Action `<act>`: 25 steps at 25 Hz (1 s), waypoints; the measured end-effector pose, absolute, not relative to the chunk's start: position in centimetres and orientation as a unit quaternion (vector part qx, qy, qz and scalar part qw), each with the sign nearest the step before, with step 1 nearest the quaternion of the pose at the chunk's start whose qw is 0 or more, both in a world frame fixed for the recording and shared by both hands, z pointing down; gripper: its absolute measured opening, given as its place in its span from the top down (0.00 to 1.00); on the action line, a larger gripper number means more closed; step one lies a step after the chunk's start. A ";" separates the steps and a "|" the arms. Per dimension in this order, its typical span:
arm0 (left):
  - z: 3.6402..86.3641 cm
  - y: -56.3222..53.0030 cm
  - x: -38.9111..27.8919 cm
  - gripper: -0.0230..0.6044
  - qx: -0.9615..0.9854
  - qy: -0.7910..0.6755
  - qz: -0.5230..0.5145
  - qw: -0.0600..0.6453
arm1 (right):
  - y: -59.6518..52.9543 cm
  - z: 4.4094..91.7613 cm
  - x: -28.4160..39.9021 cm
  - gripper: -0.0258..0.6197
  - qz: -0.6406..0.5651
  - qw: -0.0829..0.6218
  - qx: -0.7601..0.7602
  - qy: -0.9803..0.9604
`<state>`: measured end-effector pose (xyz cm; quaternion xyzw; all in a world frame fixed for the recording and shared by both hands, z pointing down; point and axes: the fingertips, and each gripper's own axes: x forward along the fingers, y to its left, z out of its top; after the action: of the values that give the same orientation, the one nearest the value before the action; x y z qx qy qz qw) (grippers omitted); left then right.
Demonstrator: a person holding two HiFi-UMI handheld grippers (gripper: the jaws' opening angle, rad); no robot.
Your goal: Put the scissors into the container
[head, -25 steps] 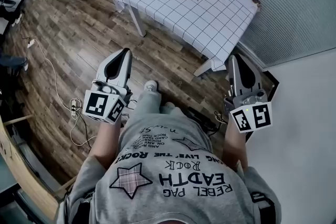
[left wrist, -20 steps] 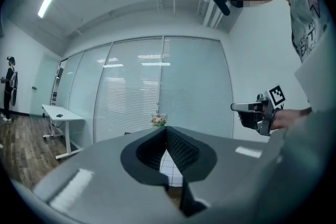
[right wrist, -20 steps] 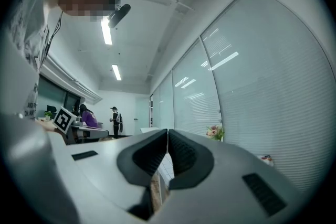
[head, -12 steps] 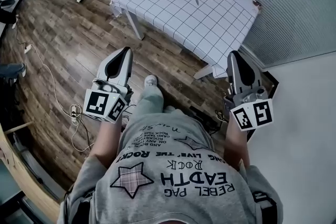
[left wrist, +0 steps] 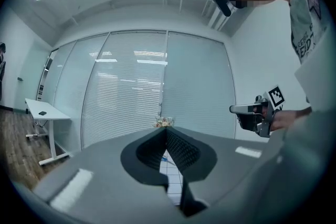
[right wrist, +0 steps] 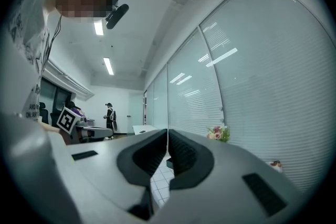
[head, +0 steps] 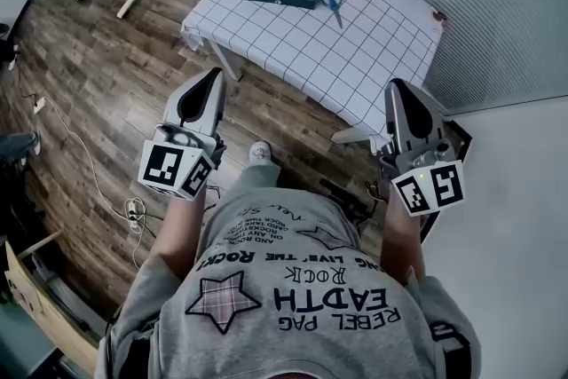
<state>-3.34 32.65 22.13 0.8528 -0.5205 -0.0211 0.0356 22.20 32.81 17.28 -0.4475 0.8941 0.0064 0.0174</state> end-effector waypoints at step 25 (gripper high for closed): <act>25.2 19.9 -11.1 0.95 0.865 -0.497 -0.014 0.074 | 20.0 18.9 15.4 0.93 -0.025 0.019 -0.490 0.871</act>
<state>-11.11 19.86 25.20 0.8646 -0.4968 -0.0143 0.0739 15.41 20.03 18.88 -0.4896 0.8714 -0.0251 0.0186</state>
